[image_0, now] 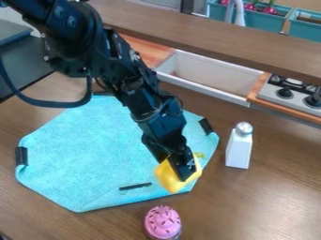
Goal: Move the yellow object from top left of the cloth to bottom right of the table
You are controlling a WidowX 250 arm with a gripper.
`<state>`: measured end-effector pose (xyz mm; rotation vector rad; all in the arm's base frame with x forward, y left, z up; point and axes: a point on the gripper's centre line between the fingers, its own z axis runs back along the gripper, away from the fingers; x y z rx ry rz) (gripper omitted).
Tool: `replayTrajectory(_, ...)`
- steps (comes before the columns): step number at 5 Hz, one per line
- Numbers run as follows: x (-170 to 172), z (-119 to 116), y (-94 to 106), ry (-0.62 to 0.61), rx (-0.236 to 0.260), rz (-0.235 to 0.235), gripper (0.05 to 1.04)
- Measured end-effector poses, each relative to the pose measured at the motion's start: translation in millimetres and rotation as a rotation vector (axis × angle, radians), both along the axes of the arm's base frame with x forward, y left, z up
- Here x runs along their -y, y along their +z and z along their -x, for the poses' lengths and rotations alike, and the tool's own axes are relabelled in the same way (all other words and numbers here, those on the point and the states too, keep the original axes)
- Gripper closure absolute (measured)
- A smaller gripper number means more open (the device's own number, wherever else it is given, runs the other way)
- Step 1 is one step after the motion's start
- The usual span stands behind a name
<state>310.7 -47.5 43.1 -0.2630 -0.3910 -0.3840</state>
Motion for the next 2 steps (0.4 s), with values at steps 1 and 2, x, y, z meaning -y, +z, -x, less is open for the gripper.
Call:
replayTrajectory(1,-0.1,-0.8,-0.5,-0.031,0.002,-0.006,0.255)
replayTrajectory(2,0.0,0.5,1.2,-0.041,-0.022,-0.005,0.255)
